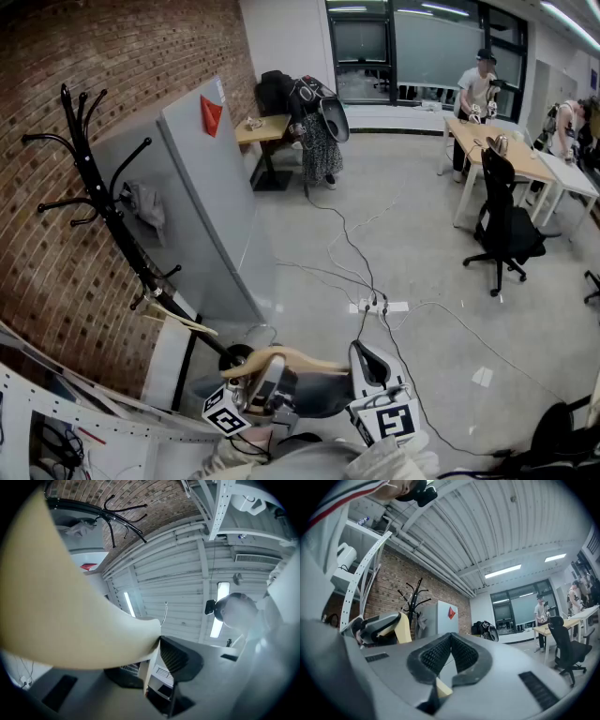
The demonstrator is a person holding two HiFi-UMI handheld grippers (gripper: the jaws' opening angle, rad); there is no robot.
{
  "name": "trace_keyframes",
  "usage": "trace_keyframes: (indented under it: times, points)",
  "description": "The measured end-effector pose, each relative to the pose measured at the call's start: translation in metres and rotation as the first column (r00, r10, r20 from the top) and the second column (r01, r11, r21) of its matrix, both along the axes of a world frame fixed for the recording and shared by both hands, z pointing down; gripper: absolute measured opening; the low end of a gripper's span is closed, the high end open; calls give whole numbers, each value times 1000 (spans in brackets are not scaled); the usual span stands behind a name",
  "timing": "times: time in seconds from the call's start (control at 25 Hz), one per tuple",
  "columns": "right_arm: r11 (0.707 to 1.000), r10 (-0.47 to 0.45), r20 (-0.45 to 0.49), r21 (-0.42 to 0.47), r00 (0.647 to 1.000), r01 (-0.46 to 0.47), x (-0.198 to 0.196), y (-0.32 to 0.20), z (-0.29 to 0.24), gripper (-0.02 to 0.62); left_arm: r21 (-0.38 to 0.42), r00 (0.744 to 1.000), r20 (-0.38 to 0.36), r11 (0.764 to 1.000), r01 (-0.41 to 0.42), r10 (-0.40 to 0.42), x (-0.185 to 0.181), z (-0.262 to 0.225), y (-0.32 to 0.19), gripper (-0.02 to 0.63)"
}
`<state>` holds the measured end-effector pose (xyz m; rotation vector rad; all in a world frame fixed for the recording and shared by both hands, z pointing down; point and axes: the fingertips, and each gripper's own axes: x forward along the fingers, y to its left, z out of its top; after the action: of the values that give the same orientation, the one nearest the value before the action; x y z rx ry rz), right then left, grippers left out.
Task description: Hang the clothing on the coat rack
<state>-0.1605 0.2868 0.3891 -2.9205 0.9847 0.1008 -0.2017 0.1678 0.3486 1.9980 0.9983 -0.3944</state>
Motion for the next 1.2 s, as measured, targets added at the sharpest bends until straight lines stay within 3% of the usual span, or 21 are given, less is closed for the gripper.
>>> trace_keyframes:
  times: [0.44,1.2]
  points:
    - [998,-48,31,-31,998,49,31,-1,9,25,-6,1000,7,1000,6,-6,38,6,8,110]
    - [999,-17,16,-41,1000,18,148,-46,7,25,-45,998,14,997,-56,56,163,10,-36,110]
